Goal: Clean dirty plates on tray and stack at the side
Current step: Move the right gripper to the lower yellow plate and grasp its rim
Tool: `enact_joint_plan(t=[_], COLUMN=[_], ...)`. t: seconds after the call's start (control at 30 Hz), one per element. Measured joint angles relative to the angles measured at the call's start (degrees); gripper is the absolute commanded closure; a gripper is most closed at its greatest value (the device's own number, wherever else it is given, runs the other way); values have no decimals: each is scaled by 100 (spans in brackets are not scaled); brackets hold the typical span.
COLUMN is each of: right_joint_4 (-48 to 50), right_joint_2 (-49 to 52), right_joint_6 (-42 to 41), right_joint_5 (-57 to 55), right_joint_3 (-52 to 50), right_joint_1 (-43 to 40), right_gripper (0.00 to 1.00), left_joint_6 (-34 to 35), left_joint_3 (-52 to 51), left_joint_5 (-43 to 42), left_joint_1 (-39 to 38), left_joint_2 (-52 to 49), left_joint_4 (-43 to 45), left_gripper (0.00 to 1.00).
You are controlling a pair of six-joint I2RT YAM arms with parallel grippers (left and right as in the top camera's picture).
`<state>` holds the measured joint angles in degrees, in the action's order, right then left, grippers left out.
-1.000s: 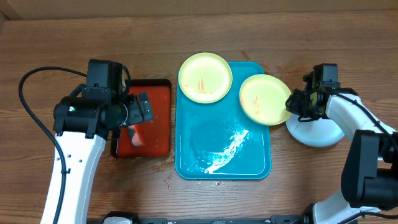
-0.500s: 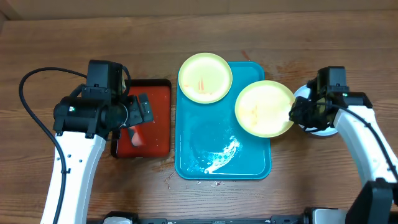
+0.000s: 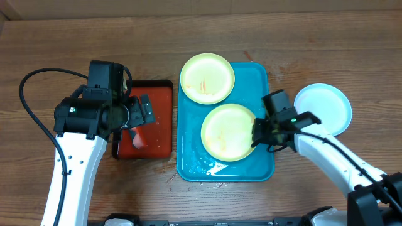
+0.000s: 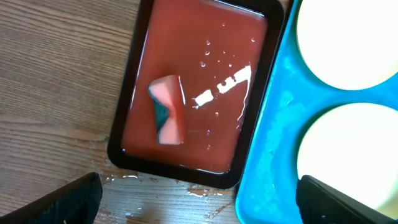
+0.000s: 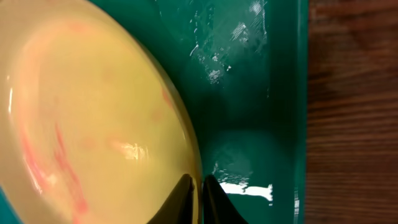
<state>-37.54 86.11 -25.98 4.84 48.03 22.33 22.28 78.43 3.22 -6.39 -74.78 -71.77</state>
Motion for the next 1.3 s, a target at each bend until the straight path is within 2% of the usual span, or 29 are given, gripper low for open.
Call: enact_joint_plan(t=[0.03, 0.23, 0.37, 0.43, 0.53, 0.57, 0.63, 0.73, 0.8, 0.83, 1.03, 1.3], right_joint_4=[59, -396, -645, -680, -730, -758, -796, -800, -804, -804, -807, -793], right_joint_2=[0, -133, -662, -966, -1298, -1355, -1384, -1377, -1377, -1377, -1377, -1377], right_joint_6=[-35, 22, 260, 323, 380, 393, 404, 417, 424, 424, 437, 437], right_joint_5=[-98, -544, -673, -680, -640, -608, -466, -216, -81, -52, 70, 92], right_joint_3=[-15, 251, 658, 787, 844, 844, 844, 844, 844, 844, 844, 844], right_joint_1=[142, 251, 251, 251, 251, 251, 251, 249, 251, 251, 251, 251], right_gripper=[72, 71, 66, 66, 66, 66, 66, 66, 66, 66, 66, 67], left_joint_6=[0, 111, 304, 341, 339, 323, 262, 238, 236, 249, 197, 192], left_joint_3=[0, -15, -55, -57, -85, -96, -122, -125, -127, -127, -129, -358], left_joint_5=[0, 177, 315, 345, 350, 343, 299, 275, 256, 243, 210, -236], left_joint_1=[0, 0, 160, 363, 686, 791, 946, 1056, 1056, 1056, 1056, 791], left_joint_2=[0, -87, -455, -750, -1207, -1364, -1637, -1961, -2179, -2302, -2881, -3362], left_joint_4=[0, -90, -131, -109, -98, -103, -87, -17, 9, 4, 72, 911], left_gripper=[0, 0, 0, 3, 18, 25, 47, 63, 88, 96, 96, 96])
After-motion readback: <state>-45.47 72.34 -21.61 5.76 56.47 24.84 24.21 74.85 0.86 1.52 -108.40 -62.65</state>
